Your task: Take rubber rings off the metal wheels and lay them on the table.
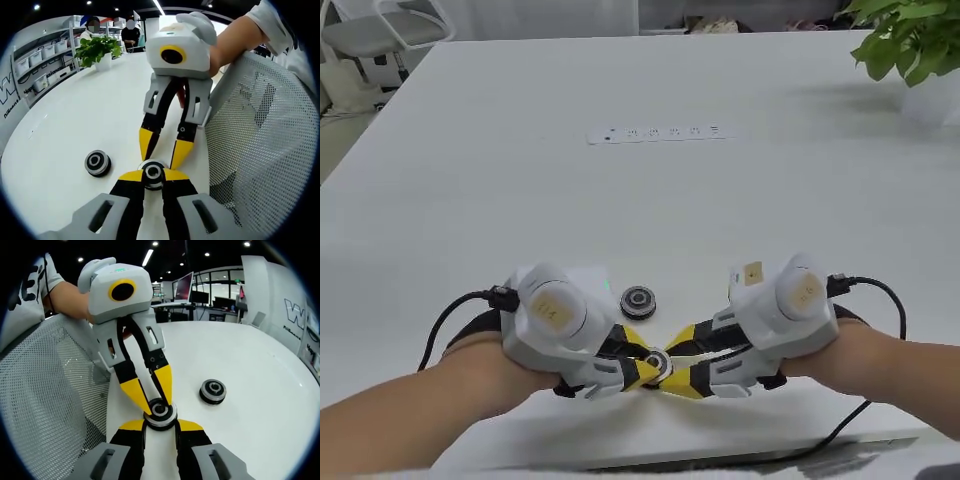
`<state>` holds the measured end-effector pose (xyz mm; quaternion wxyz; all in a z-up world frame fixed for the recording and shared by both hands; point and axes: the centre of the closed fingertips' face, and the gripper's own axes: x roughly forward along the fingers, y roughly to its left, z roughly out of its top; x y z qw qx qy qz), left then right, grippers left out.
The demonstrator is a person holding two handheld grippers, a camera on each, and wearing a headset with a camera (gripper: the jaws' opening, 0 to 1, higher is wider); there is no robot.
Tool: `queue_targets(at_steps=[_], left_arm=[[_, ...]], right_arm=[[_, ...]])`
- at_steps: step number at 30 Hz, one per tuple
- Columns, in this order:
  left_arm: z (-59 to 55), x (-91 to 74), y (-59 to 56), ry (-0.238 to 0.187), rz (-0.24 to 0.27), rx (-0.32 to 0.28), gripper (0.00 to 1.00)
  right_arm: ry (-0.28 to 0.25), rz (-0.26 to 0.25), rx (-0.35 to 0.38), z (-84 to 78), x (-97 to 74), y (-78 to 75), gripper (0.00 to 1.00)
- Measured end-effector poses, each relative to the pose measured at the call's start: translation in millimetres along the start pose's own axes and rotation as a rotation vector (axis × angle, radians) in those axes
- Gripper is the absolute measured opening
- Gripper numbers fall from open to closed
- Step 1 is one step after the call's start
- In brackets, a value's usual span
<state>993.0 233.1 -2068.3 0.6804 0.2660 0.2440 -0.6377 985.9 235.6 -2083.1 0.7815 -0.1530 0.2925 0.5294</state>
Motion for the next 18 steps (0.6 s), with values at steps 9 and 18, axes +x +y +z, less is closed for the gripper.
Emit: queue_targets(at_steps=[9,18], left_arm=[[-0.3,0.0,0.2,0.000,0.000,0.001,0.08],[-0.3,0.1,0.2,0.001,0.001,0.000,0.08]], right_arm=[[0.000,0.007,0.026,-2.0,-1.4,-0.8,0.18],[0.029,-0.004,0.016,-7.5,-2.9,-2.2,0.08]])
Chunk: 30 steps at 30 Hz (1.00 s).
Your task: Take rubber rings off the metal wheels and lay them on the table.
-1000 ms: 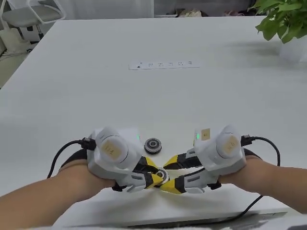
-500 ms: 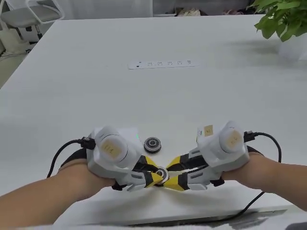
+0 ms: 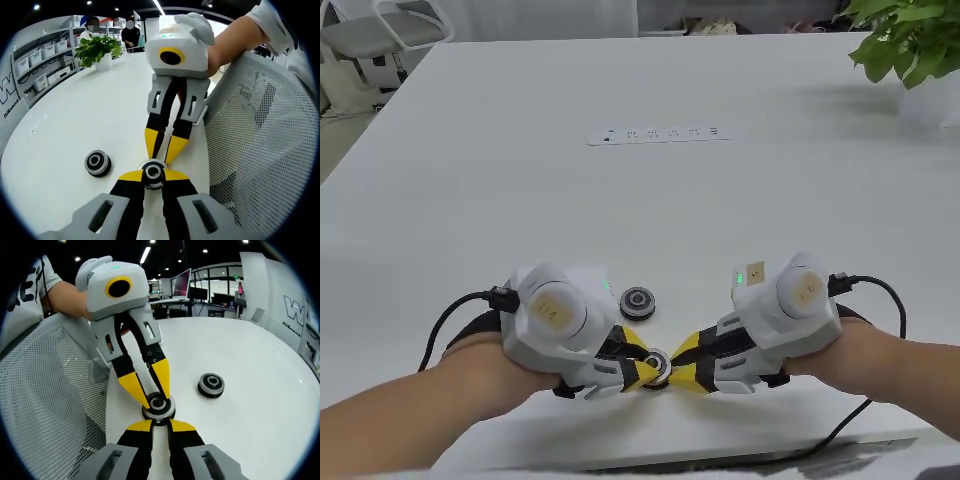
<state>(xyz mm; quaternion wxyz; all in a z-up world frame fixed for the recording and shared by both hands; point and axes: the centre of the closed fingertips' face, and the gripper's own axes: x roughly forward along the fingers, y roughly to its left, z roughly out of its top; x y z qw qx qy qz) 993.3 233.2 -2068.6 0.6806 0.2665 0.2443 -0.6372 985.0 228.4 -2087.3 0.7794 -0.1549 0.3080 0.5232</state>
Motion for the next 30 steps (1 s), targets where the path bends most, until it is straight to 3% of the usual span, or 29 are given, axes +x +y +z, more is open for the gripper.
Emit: queue_targets(at_steps=[16,23,30], left_arm=[[-0.4,0.4,-0.2,0.002,0.005,-0.003,0.08],[-0.6,0.6,-0.3,0.002,0.006,-0.003,0.08],[-0.6,1.1,-0.2,0.002,0.007,-0.005,0.08]], right_arm=[[-0.005,0.002,0.099,-2.6,-0.6,-2.3,0.00],[-0.020,0.003,0.193,-4.4,-1.9,-6.2,0.00],[-0.073,0.011,0.300,-0.8,-7.5,-9.9,0.00]])
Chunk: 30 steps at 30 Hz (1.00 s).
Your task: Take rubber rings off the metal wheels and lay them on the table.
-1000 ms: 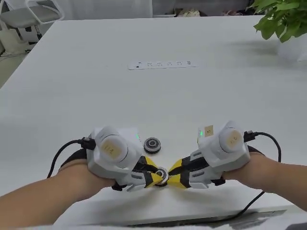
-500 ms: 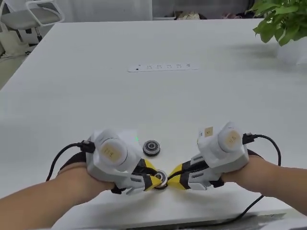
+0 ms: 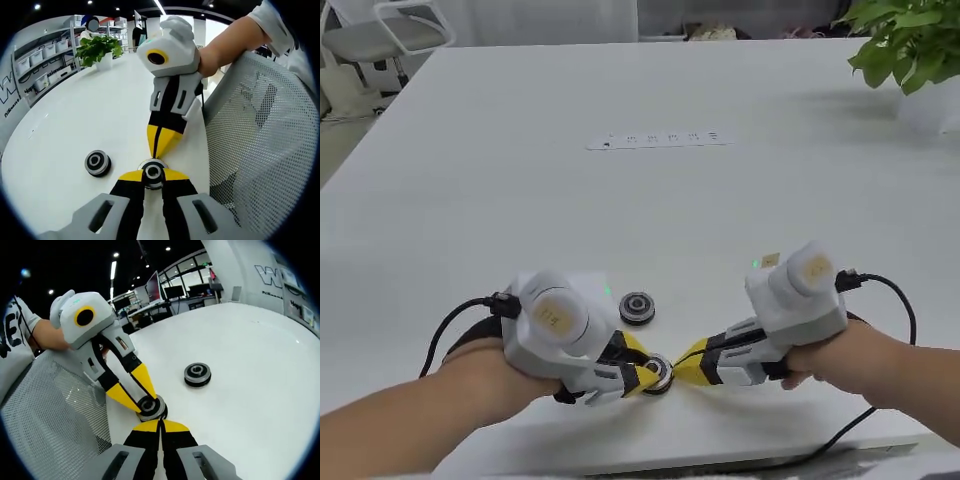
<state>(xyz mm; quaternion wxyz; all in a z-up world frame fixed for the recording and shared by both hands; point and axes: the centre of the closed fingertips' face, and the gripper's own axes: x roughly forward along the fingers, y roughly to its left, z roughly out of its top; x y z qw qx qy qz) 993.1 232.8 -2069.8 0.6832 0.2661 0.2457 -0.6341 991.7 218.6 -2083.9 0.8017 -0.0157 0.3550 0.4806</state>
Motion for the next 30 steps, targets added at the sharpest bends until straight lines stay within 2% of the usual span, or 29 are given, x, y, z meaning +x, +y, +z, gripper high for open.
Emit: queue_targets(at_steps=[5,8,13,30], left_arm=[[-0.1,0.3,0.4,0.001,0.002,-0.001,0.08],[-0.1,0.4,0.4,0.002,0.002,-0.002,0.08],[0.2,0.6,0.6,0.009,0.006,-0.004,0.08],[0.7,0.2,0.1,0.016,0.017,-0.009,0.08]], right_arm=[[-0.013,0.008,0.029,1.5,-0.4,0.8,0.00],[-0.046,0.016,0.062,7.7,-2.0,1.8,0.00],[-0.056,0.018,0.064,9.7,-3.2,2.4,0.00],[-0.046,0.017,0.051,12.7,-2.1,7.0,0.00]])
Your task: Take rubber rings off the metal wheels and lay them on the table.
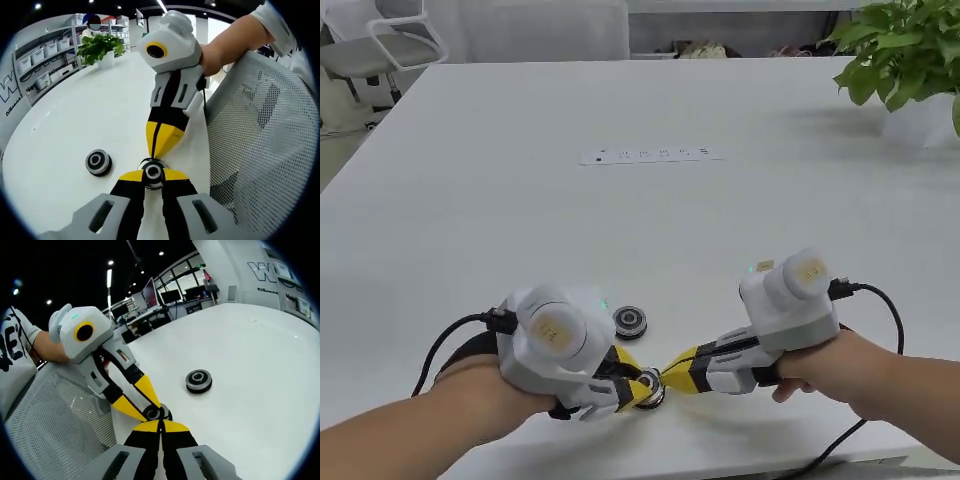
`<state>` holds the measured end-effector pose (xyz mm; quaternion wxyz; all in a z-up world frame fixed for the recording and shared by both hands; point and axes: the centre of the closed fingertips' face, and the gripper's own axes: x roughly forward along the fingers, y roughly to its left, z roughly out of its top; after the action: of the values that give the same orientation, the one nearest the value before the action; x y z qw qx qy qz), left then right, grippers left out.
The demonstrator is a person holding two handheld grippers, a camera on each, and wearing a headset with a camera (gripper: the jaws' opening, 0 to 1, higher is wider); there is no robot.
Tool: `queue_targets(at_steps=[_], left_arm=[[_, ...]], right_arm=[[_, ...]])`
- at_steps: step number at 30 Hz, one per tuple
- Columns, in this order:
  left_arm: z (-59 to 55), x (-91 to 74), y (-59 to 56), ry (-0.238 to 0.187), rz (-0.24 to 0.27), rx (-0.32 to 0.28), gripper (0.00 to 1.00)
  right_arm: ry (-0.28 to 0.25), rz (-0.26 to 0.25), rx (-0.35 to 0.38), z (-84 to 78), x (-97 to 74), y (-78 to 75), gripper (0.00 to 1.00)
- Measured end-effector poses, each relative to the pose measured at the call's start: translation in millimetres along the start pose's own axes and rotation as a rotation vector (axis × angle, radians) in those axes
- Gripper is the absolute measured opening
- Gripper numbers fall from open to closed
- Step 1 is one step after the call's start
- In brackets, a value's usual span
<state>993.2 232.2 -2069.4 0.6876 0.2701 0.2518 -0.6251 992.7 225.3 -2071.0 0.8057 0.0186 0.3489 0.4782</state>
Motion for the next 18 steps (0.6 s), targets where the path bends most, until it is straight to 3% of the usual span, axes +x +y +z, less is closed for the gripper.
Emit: queue_targets(at_steps=[18], left_arm=[[0.0,-0.2,0.4,0.004,0.001,-0.001,0.07]], right_arm=[[0.037,0.005,-0.055,4.5,4.1,8.7,0.00]])
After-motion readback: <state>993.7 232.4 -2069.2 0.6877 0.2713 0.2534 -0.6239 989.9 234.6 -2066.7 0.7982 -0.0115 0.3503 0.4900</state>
